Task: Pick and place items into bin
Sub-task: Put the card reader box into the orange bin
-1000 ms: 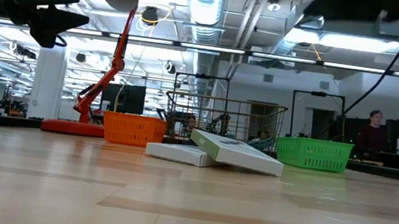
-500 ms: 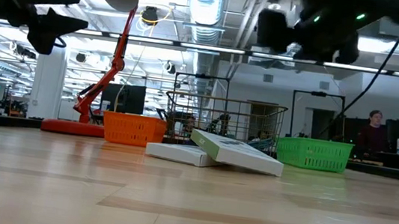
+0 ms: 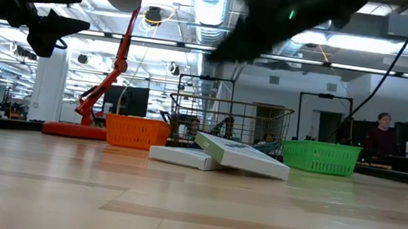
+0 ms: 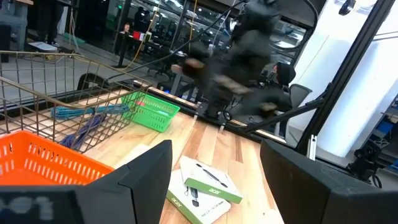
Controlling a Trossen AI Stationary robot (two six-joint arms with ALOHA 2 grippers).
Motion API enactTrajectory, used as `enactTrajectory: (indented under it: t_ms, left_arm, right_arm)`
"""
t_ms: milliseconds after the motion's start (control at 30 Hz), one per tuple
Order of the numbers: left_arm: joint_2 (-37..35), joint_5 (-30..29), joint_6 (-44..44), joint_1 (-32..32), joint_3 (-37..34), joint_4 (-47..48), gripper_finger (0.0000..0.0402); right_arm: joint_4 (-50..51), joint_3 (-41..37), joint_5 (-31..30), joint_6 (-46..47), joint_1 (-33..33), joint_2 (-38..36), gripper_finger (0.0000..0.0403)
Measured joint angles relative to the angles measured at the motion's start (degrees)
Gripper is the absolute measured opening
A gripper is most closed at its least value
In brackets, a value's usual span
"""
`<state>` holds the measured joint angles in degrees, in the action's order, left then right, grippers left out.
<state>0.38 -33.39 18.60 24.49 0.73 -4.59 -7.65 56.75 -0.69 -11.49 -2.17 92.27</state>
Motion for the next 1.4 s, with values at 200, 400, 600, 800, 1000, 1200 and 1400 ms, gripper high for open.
enactTrajectory:
  t_ms: [200,400,600,800,1000,1200,1400]
  left_arm:
    - [0.0,-0.02,-0.1,0.0,0.0,0.03,0.0233]
    - [0.0,-0.03,0.08,0.0,0.0,0.03,0.0233]
    - [0.0,-0.09,0.05,0.0,0.0,0.06,0.0233]
    - [0.0,-0.13,0.05,0.0,0.0,0.03,0.0233]
    - [-0.01,-0.1,-0.15,0.0,0.0,-0.3,0.0233]
    - [-0.02,3.29,-1.83,0.0,-0.04,-3.11,0.0233]
    - [0.0,5.64,-2.28,0.0,-0.04,-4.58,0.0233]
  right_arm:
    - [-5.52,0.1,11.12,-5.58,0.15,-3.57,0.026]
    - [4.2,-0.76,14.68,-9.25,1.92,-12.61,0.026]
    - [1.6,-9.51,28.39,-9.12,6.6,-25.39,0.026]
    - [-12.51,-25.15,32.28,-0.18,9.32,-36.5,0.026]
    - [-25.88,-37.27,32.06,7.13,9.27,-41.07,0.026]
    - [-31.78,-44.02,26.04,12.91,8.59,-41.02,0.026]
    - [-32.25,-47.08,20.94,16.43,9.1,-41.08,0.026]
